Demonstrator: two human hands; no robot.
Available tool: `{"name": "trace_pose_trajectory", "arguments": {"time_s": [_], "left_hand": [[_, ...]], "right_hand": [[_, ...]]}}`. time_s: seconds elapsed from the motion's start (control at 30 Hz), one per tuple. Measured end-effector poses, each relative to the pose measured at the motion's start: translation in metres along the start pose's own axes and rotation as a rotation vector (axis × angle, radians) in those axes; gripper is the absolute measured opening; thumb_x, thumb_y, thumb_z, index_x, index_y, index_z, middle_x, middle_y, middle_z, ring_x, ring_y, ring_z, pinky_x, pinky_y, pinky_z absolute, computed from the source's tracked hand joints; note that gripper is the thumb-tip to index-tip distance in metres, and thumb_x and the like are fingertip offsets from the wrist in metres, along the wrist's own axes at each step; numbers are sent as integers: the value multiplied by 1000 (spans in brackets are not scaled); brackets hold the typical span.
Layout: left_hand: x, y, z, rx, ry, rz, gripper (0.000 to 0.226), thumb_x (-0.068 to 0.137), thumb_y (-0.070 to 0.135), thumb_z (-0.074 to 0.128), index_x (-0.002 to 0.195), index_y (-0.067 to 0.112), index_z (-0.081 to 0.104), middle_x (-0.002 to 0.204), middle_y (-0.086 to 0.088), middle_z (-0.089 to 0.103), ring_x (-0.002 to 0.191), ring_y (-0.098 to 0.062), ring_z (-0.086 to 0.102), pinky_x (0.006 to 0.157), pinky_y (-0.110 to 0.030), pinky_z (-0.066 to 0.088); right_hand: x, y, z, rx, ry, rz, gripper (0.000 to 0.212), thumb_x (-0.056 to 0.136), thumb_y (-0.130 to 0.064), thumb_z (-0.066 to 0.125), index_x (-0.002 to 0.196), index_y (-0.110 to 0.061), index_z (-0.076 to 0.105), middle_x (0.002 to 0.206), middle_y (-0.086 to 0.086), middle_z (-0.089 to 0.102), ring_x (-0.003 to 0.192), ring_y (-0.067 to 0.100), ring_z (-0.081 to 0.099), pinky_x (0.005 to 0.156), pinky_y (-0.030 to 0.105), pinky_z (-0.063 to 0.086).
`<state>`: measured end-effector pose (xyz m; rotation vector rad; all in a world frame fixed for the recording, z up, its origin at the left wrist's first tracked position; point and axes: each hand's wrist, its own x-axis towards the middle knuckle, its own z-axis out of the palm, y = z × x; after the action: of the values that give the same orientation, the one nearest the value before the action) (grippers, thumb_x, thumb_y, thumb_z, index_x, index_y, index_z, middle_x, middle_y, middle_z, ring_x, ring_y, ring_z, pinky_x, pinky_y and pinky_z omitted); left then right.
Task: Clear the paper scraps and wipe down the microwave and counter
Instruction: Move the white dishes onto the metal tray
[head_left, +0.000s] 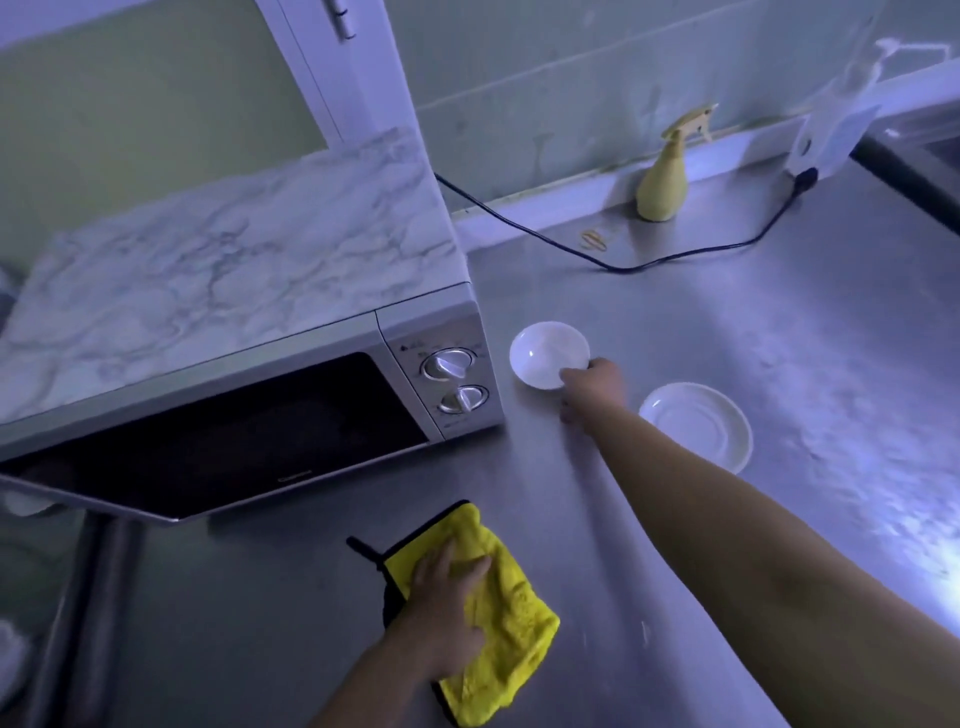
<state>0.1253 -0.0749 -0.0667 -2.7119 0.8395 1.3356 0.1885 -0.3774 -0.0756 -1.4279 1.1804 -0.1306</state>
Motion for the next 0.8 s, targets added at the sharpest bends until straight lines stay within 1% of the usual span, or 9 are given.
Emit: {"name": "trace_pose_trajectory", "arguments": {"time_s": [0.07, 0.13, 0.23, 0.33, 0.4, 0.47, 0.6, 0.67, 0.8], "left_hand": [[0, -1, -1, -11, 2, 14, 84, 86, 27, 55, 156, 40, 11, 164, -5, -17, 151, -32, -12, 122, -38, 6], [0, 0, -2, -34, 1, 12, 83, 86, 26, 54, 156, 40, 10, 164, -4, -18, 150, -31, -14, 123, -39, 6], [0, 1, 2, -56, 15, -6, 85, 86, 23, 53, 156, 41, 10, 163, 0, -21, 151, -29, -14, 123, -36, 8], [-1, 0, 7, -142, 63, -14, 83, 83, 19, 52, 154, 44, 17, 163, 8, -20, 151, -24, -12, 122, -34, 10], [1, -2, 8, -188, 79, -16, 81, 83, 19, 52, 153, 45, 21, 163, 12, -19, 151, -23, -13, 121, -34, 13], [3, -2, 8, -211, 80, -19, 79, 84, 20, 54, 153, 45, 24, 163, 13, -18, 151, -22, -13, 120, -35, 14], [2, -1, 10, -202, 89, -17, 80, 83, 20, 54, 153, 44, 22, 163, 13, -18, 151, -23, -12, 120, -35, 13], [1, 0, 11, -189, 95, -21, 81, 84, 21, 54, 154, 44, 20, 163, 12, -19, 151, -24, -11, 121, -34, 12], [-2, 2, 11, -195, 111, -23, 79, 85, 21, 54, 154, 42, 22, 163, 11, -16, 151, -23, -10, 122, -34, 12]], "right_hand": [[7, 0, 8, 75, 25, 8, 27, 76, -5, 51, 100, 1, 63, 87, 23, 67, 75, 43, 69, 60, 61, 58], [9, 2, 7, 87, 81, -28, 23, 73, -2, 46, 87, 1, 63, 76, 17, 62, 70, 37, 66, 58, 61, 58], [5, 7, -15, -6, 138, -126, 8, 68, -5, 47, 65, -7, 55, 60, 8, 48, 60, 24, 49, 53, 46, 55], [-2, 18, -64, -146, 232, -221, 16, 70, -14, 53, 56, -14, 45, 54, 1, 38, 57, 22, 36, 51, 33, 33], [-5, 26, -103, -191, 298, -212, 15, 77, -16, 57, 63, -14, 61, 60, 8, 54, 61, 27, 48, 55, 32, 36], [-5, 33, -135, -233, 341, -182, 15, 83, -14, 60, 81, -14, 75, 83, 16, 70, 81, 33, 63, 69, 34, 47], [1, 37, -168, -311, 312, -85, 25, 87, -15, 58, 102, -14, 78, 111, 17, 71, 107, 37, 62, 97, 43, 52], [6, 37, -171, -362, 295, -30, 26, 87, -21, 62, 107, -14, 77, 114, 19, 66, 105, 38, 61, 97, 45, 52], [9, 38, -165, -378, 160, -13, 23, 84, -9, 69, 106, -3, 74, 96, 13, 65, 89, 29, 60, 79, 37, 50]]}}
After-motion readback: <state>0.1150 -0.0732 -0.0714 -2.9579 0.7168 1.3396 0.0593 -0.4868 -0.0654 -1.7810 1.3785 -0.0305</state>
